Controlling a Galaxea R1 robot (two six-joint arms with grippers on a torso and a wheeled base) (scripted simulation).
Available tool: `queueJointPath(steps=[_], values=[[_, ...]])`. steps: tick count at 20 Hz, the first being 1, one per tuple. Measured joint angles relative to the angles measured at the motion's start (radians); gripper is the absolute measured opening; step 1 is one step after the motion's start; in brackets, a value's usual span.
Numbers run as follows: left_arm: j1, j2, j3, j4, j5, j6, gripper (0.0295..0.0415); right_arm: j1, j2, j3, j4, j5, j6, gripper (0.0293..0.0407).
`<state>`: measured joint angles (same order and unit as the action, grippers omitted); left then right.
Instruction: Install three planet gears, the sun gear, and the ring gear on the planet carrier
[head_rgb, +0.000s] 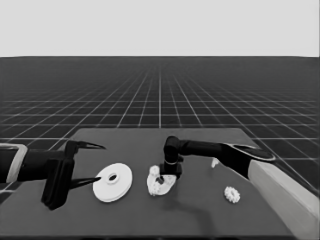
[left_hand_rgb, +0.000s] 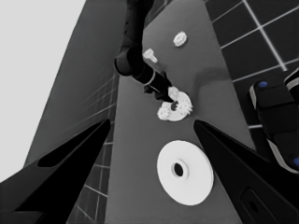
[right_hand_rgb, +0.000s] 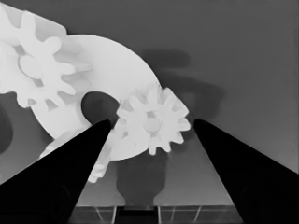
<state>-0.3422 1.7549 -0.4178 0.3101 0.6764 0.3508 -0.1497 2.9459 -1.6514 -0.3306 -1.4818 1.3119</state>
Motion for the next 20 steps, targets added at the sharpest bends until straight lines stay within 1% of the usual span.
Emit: queueJointPath(steps=[4, 5, 6, 8, 14, 15, 16, 17, 18, 20], values=[[0.0, 0.0, 0.0, 0.0, 0.0, 0.0, 0.0385, 0.0, 0.0, 0.0, 0.0, 0.0, 0.0, 0.0385], [0.0, 0.0, 0.0, 0.0, 0.0, 0.0, 0.0385, 0.054, -0.017, 0.056, 0.055, -0.028, 0.033, 0.0385], [0.0, 0.0, 0.0, 0.0, 0.0, 0.0, 0.0385, 0.097, -0.023, 0.081, 0.091, -0.041, 0.049, 0.0385], [0.0, 0.0, 0.0, 0.0, 0.0, 0.0, 0.0385, 0.137, -0.026, 0.097, 0.128, -0.05, 0.059, 0.0385], [0.0, 0.0, 0.0, 0.0, 0.0, 0.0, 0.0385, 0.155, -0.027, 0.101, 0.147, -0.053, 0.061, 0.0385], [0.0, 0.0, 0.0, 0.0, 0.0, 0.0, 0.0385, 0.153, -0.28, 0.476, 0.143, -0.056, 0.092, 0.0385], [0.0, 0.0, 0.0, 0.0, 0.0, 0.0, 0.0385, 0.151, -0.553, 0.623, 0.144, -0.043, 0.015, 0.0385], [0.0, 0.0, 0.0, 0.0, 0.0, 0.0, 0.0385, 0.151, -0.705, 0.637, 0.149, -0.024, -0.097, 0.0385], [0.0, 0.0, 0.0, 0.0, 0.0, 0.0, 0.0385, 0.152, -0.784, 0.618, 0.154, -0.009, -0.181, 0.0385], [0.0, 0.0, 0.0, 0.0, 0.0, 0.0, 0.0385, 0.152, -0.843, 0.584, 0.162, 0.005, -0.267, 0.0385]])
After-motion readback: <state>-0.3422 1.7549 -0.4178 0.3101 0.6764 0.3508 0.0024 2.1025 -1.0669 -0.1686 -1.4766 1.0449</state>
